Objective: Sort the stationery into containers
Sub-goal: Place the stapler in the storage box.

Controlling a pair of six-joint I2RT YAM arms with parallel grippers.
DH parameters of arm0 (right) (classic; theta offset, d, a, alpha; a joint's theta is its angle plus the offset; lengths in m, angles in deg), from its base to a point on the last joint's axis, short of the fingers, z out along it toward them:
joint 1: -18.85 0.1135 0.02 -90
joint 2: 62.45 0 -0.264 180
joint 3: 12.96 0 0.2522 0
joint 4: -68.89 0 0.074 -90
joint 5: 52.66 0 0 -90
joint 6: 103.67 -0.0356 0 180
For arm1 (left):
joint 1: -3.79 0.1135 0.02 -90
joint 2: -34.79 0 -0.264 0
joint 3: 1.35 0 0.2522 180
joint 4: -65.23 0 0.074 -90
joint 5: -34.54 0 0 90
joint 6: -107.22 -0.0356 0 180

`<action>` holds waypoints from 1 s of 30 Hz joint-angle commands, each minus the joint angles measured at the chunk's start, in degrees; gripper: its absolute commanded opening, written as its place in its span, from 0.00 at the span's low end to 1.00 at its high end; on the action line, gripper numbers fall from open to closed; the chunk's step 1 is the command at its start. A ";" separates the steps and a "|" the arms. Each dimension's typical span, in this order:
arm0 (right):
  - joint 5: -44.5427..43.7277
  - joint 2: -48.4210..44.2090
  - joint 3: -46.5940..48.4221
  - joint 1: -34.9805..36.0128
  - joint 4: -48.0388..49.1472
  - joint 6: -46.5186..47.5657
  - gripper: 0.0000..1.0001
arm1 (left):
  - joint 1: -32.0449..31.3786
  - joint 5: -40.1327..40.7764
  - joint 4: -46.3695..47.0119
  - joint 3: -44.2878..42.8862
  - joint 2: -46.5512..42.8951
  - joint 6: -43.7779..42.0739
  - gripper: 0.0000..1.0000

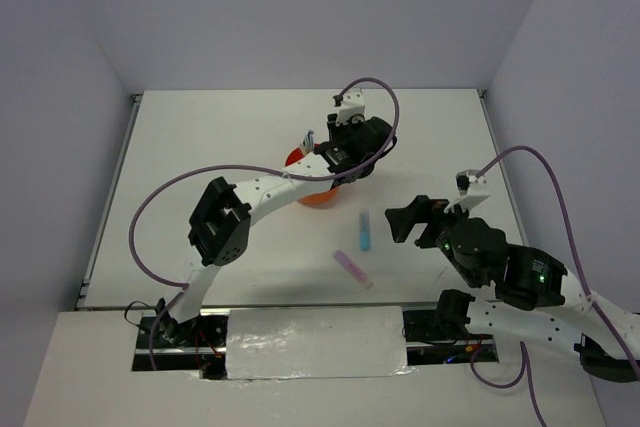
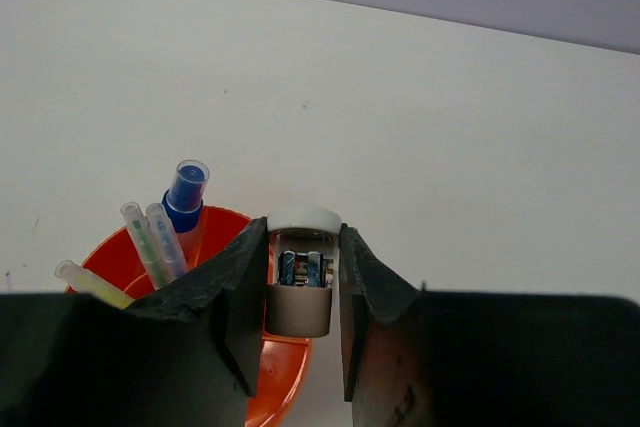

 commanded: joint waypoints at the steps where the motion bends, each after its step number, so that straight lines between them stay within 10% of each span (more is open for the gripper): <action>1: 0.90 -0.65 -0.81 0.20 0.89 0.79 1.00 | -0.27 5.15 0.95 -1.08 0.46 1.05 0.00; 21: 4.33 1.20 -0.73 0.11 3.00 2.20 1.00 | 1.40 4.53 -0.29 3.75 1.43 4.74 0.16; 30: 5.12 1.55 -0.46 0.11 3.53 2.81 1.00 | 1.84 2.78 1.38 5.86 1.78 4.04 0.43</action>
